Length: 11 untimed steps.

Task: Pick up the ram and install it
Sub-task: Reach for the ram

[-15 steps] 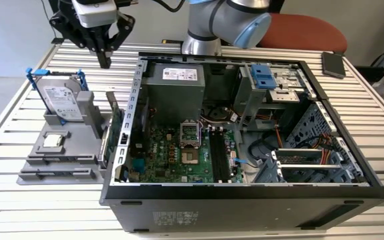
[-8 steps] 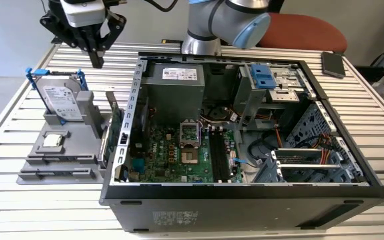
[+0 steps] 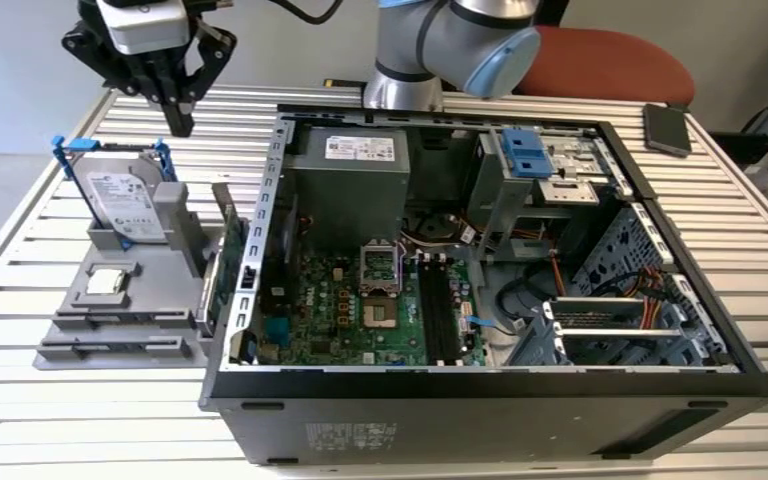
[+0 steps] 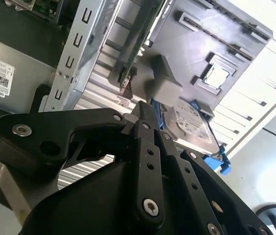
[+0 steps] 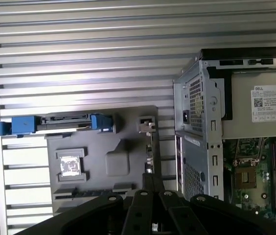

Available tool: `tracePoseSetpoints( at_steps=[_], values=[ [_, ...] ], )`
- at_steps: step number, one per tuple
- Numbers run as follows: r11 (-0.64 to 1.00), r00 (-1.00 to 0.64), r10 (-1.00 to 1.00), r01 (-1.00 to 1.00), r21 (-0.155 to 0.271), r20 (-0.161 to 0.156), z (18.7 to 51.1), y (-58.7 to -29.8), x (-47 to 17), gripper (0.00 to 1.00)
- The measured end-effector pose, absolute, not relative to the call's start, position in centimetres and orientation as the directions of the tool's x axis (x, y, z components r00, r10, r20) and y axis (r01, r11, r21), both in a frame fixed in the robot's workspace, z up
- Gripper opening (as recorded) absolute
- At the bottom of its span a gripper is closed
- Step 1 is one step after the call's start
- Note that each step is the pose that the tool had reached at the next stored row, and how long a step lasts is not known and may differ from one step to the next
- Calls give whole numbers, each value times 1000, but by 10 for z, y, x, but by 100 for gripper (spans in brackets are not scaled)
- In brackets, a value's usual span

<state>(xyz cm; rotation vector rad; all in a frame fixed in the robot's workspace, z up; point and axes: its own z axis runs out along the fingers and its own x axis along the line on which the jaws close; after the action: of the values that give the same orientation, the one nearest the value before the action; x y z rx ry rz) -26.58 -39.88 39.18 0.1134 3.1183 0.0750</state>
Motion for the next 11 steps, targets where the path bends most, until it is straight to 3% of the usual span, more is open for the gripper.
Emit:
tracePoseSetpoints(
  at_steps=[11],
  values=[
    [996,-997,72,71,49,-18,392,-399,-282,0]
  ],
)
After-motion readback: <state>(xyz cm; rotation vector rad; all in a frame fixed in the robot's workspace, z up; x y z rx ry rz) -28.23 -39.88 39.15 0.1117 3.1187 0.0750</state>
